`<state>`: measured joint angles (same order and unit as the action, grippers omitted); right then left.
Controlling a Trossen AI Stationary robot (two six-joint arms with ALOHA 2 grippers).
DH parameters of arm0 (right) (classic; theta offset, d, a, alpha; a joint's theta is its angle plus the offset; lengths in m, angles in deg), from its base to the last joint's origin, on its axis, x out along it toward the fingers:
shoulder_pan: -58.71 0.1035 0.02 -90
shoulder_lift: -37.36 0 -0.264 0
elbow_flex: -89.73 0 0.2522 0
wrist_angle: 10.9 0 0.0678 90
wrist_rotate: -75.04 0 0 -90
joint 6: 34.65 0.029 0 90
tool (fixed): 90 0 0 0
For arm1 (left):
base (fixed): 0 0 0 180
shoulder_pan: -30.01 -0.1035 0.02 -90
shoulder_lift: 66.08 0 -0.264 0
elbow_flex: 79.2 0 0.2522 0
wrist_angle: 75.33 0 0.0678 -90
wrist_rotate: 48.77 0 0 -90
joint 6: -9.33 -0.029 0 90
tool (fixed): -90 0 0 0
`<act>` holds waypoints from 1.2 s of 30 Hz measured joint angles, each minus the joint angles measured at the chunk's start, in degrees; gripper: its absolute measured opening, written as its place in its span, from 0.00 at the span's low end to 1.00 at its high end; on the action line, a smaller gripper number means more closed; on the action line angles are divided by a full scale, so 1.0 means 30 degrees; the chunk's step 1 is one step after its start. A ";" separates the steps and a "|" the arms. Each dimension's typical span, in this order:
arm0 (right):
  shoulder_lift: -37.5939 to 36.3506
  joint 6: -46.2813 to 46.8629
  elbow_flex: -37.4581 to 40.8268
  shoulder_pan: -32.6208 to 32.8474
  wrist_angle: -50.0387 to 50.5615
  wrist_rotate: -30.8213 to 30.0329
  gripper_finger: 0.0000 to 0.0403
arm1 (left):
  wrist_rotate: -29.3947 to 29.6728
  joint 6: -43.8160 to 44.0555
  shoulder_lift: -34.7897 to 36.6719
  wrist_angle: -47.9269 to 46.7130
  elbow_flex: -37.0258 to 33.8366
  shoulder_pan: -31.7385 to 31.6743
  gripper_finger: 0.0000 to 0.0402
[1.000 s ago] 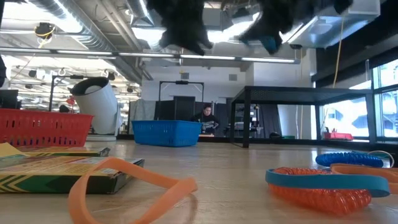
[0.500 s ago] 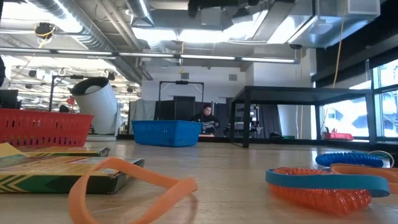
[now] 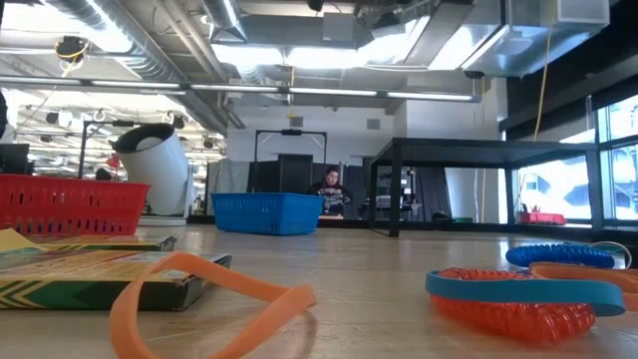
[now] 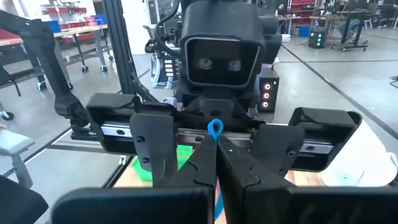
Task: Pick & Place Office Desk Supplies
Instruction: Put the blue rubber band into the blue bin
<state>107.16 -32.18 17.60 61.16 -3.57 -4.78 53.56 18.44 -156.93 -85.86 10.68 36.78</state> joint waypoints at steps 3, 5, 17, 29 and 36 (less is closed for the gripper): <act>-0.0007 -0.0004 0.0000 -0.0004 0.0000 -0.0007 0.01 | 0.0452 0.0025 0.0000 0.0000 0.0000 -0.0036 0.46; -0.0007 -0.0004 0.0000 -0.0004 0.0007 -0.0006 0.01 | 0.0722 0.0047 0.0000 0.0007 0.0000 -0.0036 0.43; -0.0007 -0.0048 -0.0007 -0.0003 0.0560 -0.0022 0.03 | 0.1009 -0.0624 0.0000 0.0000 0.0000 -0.0022 0.02; -0.0007 0.0622 -0.0022 -0.0506 0.0882 -0.0020 0.09 | 0.1052 -0.0798 -0.0007 -0.0029 0.0000 -0.0058 0.01; -0.0233 0.1019 -0.0022 -0.1175 0.1677 0.0416 0.32 | 0.1052 -0.0342 -0.0003 -0.0140 0.0000 -0.0125 0.01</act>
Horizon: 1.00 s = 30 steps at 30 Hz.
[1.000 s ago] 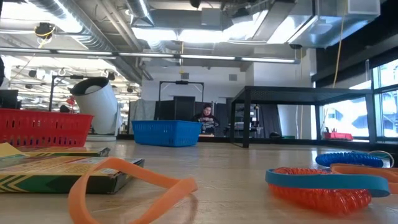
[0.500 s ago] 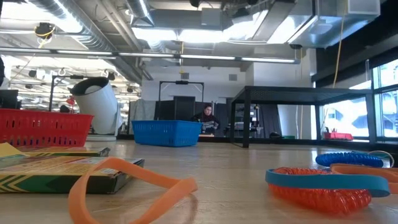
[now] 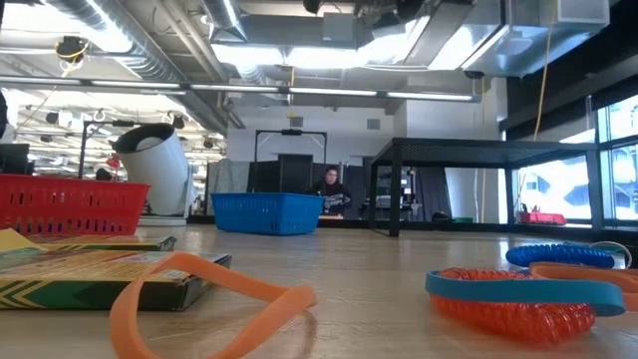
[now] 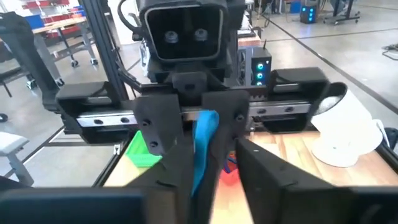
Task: Pick & Place Office Desk Supplies
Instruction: Put the blue rubber band into the blue bin
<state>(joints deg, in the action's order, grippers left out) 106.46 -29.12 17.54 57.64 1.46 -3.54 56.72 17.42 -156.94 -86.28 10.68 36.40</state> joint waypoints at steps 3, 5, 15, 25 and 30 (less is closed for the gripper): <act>-0.0557 -0.0088 0.0000 -0.0249 0.0734 -0.0008 0.43 | -0.0015 0.0926 -0.0005 -0.0655 0.0000 -0.0237 0.01; -0.1191 -0.0158 0.0000 -0.0458 0.1494 -0.0001 0.49 | 0.0000 0.1738 -0.0003 -0.1401 0.0000 -0.0557 0.01; -0.4825 -0.0054 0.0000 -0.1168 0.7541 -0.0001 0.59 | 0.0000 0.5978 -0.0005 -0.8475 0.0000 -0.2482 0.01; -0.6202 0.2413 0.0013 -0.1088 1.7091 -0.1753 0.59 | 0.0431 0.7968 -0.0010 -1.6362 0.0000 -0.3886 0.01; -0.6135 0.3626 0.1129 -0.1066 1.9463 -0.3355 0.59 | 0.1522 0.8096 -0.0614 -1.6850 0.0000 -0.4812 0.01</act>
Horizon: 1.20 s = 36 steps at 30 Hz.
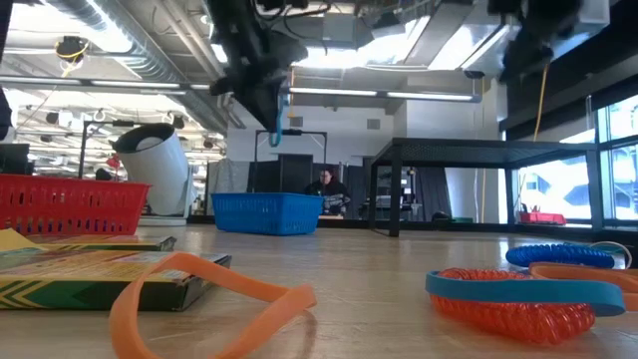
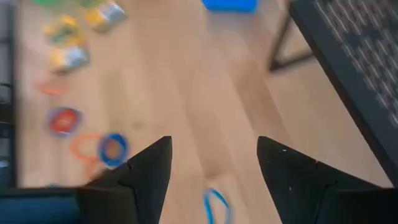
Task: Pick & Place Office Desk Supplies
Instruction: Put the blue rubber band into the blue bin
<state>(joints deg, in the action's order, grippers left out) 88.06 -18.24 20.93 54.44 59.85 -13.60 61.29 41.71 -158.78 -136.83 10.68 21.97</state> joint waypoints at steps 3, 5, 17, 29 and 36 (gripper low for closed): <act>-0.0007 0.0780 0.1466 0.0000 0.0022 -0.0646 0.59 | -0.0023 -0.0015 -0.0685 -0.0079 0.0000 -0.0669 0.01; 0.0004 0.1268 0.2659 0.0007 0.0015 -0.0658 0.59 | -0.0035 -0.0126 -0.1257 -0.0083 0.0000 -0.1027 0.01; 0.0000 0.6104 0.8579 0.0007 -0.0668 -0.0653 0.58 | -0.0684 -0.1399 -0.3259 -0.0182 0.0000 -0.2494 0.01; 0.0000 0.7454 0.9537 0.0008 -0.2448 -0.0546 0.49 | -0.0684 -0.1778 -0.3259 -0.0182 -0.0006 -0.2449 0.11; 0.0000 0.6761 0.9544 0.0704 -0.3574 0.1021 0.49 | -0.0553 -0.2200 -0.3254 -0.0212 0.0000 -0.2471 0.23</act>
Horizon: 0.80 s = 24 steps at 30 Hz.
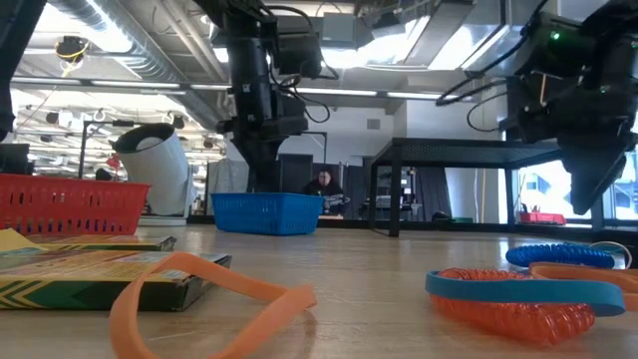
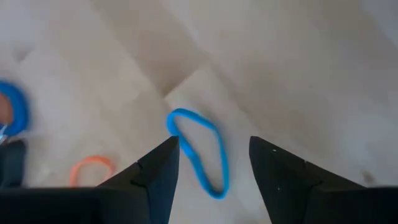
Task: Pick & Place Office Desk Supplies
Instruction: Put the blue rubber band into the blue bin
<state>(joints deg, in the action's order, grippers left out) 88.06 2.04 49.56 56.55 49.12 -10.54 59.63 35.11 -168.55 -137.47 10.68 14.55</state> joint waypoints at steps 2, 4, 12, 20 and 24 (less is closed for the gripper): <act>0.0007 -0.0454 0.0000 0.0554 -0.0364 0.0032 0.49 | 0.0023 0.0000 0.0116 -0.0092 0.0000 -0.0023 0.25; 0.0066 -0.0883 0.0000 0.1117 -0.0899 0.0036 0.49 | 0.0022 0.0016 0.0237 -0.0109 0.0000 -0.0023 0.27; 0.1599 -0.1021 0.0000 0.2717 -0.2181 -0.0261 0.49 | -0.0257 0.1363 0.1200 -0.0540 0.0007 0.0098 0.29; 0.4512 -0.1963 0.0007 0.3332 -0.2809 -0.1224 0.59 | -0.1437 0.1787 0.2242 -0.0393 0.0007 0.0166 0.29; 0.5603 -0.2783 0.0003 0.3347 -0.3209 -0.2190 0.63 | -0.1690 0.2532 0.2668 -0.0387 0.0007 0.0173 0.29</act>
<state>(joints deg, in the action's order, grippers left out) 104.87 -6.31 49.57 66.59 39.50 -17.11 54.55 42.70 -160.54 -138.63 10.70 15.08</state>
